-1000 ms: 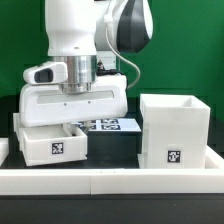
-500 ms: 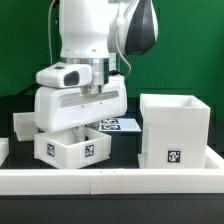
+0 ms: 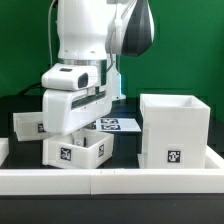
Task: Assemble drawer
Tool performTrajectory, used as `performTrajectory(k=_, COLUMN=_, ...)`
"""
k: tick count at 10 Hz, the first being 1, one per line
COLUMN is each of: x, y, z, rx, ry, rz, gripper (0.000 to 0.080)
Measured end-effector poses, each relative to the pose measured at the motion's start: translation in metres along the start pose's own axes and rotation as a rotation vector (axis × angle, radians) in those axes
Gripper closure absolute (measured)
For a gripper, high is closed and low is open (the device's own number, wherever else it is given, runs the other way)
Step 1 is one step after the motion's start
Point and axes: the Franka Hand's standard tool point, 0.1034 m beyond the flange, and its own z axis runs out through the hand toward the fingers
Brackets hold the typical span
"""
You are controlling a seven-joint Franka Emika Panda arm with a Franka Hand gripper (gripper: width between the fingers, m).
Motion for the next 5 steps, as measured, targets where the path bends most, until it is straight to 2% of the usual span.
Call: performTrajectory(k=5, x=-0.0017, y=0.0008, z=0.0004, rx=0.001, ry=-0.024, rz=-0.297, gripper=0.0758)
